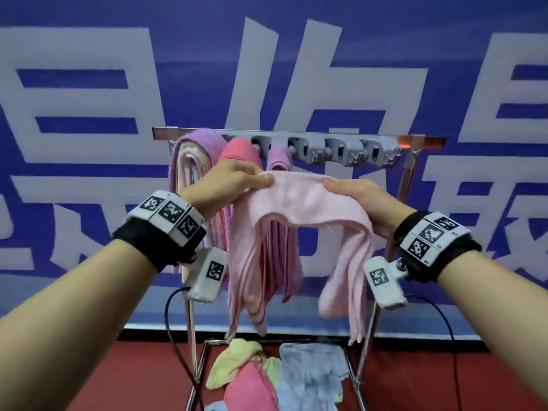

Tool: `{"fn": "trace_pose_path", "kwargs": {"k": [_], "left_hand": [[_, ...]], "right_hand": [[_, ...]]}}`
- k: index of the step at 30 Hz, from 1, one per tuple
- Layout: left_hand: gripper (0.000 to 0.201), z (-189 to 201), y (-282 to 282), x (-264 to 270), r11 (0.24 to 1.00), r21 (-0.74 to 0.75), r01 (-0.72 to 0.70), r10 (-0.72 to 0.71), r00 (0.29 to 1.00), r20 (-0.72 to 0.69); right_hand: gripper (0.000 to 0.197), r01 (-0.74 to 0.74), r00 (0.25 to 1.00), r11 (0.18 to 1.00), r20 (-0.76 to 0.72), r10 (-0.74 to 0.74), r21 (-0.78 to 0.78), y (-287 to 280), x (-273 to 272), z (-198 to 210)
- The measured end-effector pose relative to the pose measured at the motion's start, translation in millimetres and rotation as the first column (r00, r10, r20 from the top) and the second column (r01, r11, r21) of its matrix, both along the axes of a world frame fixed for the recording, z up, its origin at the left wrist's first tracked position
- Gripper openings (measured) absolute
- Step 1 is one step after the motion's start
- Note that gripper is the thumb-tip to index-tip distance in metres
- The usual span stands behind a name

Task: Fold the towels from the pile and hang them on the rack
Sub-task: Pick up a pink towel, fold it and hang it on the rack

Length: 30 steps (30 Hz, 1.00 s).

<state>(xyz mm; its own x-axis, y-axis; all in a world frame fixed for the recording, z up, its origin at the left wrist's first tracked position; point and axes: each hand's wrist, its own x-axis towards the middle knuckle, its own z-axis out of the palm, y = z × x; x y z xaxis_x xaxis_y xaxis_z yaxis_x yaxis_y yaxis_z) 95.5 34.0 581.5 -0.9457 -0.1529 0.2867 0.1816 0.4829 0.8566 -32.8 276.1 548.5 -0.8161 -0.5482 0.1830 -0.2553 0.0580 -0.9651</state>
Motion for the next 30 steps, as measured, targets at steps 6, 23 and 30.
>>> {"fn": "trace_pose_path", "kwargs": {"k": [6,23,30], "left_hand": [[0.009,64.0,-2.6,-29.3,0.962,-0.036,-0.269,0.249,0.927,-0.282],[0.025,72.6,-3.2,-100.3,0.598,-0.712,-0.368,0.344,0.92,-0.187],[0.017,70.3,5.5,-85.0,0.491,-0.801,-0.342,0.399,0.906,-0.143]], "right_hand": [[0.04,0.056,0.987,0.996,0.152,-0.046,-0.063,-41.5,-9.4,32.2],[0.08,0.246,0.948,0.958,0.169,-0.269,0.145,-84.9,-73.6,1.3],[0.022,0.327,0.945,0.945,-0.027,-0.327,-0.012,-87.7,-54.3,-7.8]]}}
